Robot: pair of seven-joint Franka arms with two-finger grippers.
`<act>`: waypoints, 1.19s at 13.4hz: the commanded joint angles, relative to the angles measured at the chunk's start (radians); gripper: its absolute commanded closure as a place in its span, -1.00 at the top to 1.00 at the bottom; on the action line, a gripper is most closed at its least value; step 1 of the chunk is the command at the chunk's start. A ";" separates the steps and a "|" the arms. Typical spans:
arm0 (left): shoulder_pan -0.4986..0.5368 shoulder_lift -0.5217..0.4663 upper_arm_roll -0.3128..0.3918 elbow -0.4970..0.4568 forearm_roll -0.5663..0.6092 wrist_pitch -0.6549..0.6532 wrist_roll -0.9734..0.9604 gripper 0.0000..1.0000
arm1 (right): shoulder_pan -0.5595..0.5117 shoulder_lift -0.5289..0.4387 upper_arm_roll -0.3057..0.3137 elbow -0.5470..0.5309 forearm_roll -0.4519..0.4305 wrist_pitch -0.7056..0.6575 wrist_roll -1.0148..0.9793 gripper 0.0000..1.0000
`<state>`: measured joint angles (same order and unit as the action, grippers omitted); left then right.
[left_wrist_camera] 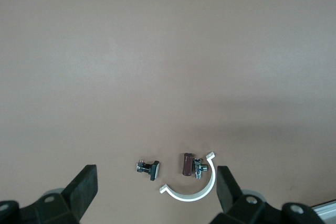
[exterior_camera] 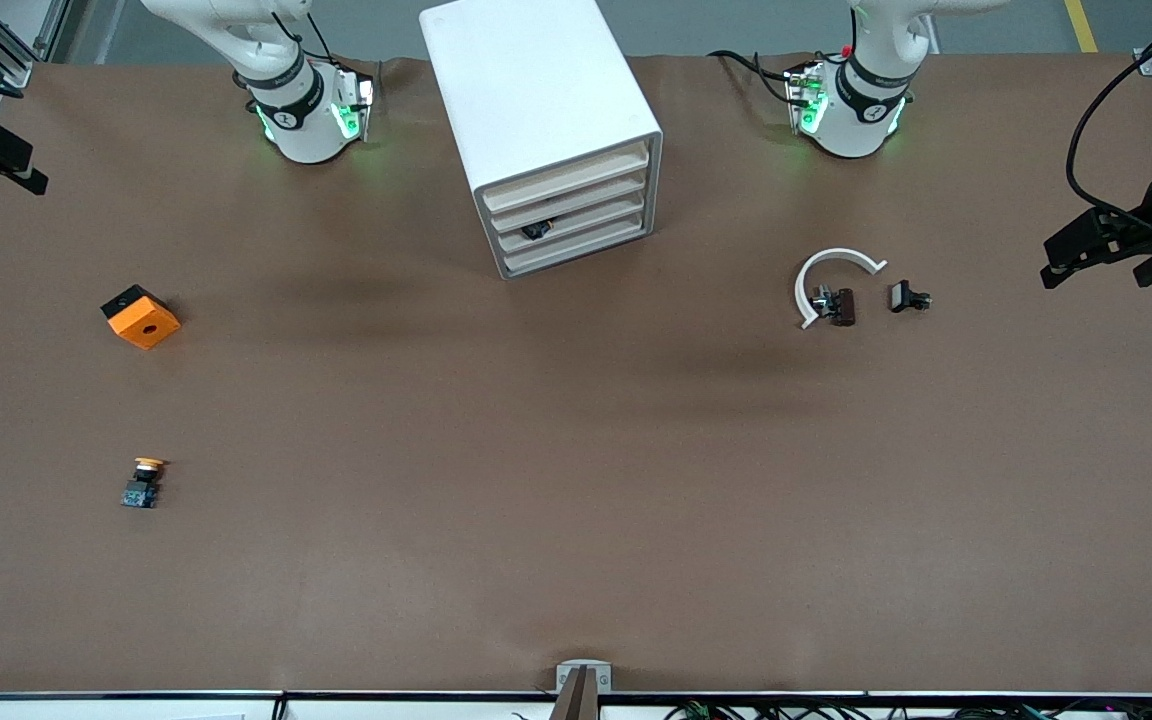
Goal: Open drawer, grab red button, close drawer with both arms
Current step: 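Move the left gripper from rest toward the white drawer cabinet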
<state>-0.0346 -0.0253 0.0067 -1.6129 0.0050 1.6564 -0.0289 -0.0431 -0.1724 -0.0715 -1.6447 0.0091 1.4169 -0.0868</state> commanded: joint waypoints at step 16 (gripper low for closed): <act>-0.011 0.258 -0.005 0.018 0.000 0.000 -0.049 1.00 | -0.007 -0.016 0.004 -0.001 0.005 -0.003 0.009 1.00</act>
<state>-0.0328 0.1832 0.0059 -1.6186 0.0049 1.6410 -0.0467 -0.0432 -0.1749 -0.0723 -1.6424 0.0091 1.4167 -0.0862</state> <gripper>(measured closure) 0.000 0.000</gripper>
